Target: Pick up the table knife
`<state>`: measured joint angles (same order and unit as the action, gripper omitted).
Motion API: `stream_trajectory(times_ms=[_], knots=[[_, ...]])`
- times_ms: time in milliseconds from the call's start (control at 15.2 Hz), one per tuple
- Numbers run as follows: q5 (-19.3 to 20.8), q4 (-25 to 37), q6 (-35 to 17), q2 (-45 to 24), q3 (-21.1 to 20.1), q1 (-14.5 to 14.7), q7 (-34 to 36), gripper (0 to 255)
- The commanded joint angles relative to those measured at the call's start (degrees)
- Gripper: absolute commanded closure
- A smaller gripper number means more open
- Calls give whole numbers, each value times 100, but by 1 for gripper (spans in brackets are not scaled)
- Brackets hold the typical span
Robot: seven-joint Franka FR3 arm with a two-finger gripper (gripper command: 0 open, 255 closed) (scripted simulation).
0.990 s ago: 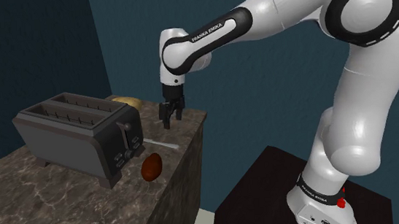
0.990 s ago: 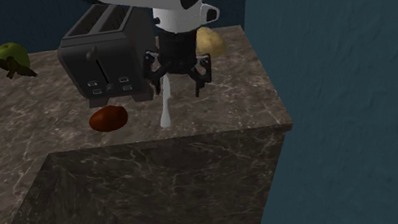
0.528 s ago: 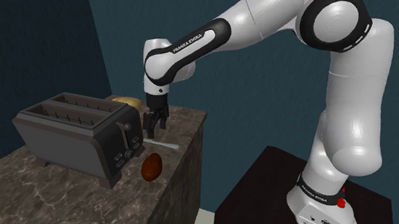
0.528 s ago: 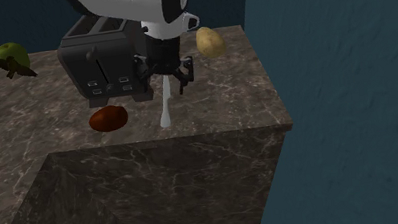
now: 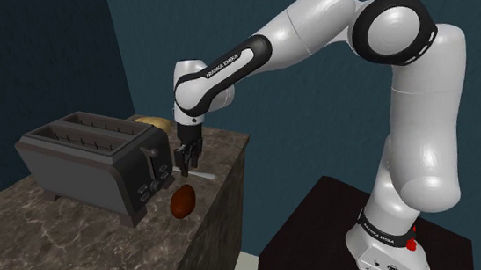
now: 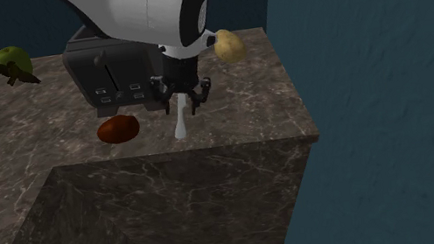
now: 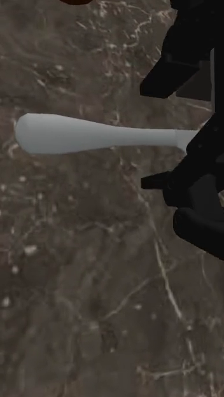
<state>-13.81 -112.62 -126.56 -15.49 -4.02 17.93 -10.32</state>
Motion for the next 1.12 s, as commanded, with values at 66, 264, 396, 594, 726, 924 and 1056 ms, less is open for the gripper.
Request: stream_trajectory(times_ms=[66,264,396,594,726,924,1056], knots=[[-4,-8,-17,-9,-1,0,-7,255],[-1,16,-13,-30,0,-1,-7,255],[-2,3,-11,-13,-1,0,-5,255],[6,37,64,27,4,-2,8,255],[21,92,195,105,8,-4,38,255],[42,184,393,215,14,-7,83,255],[56,252,527,283,17,-10,112,255]])
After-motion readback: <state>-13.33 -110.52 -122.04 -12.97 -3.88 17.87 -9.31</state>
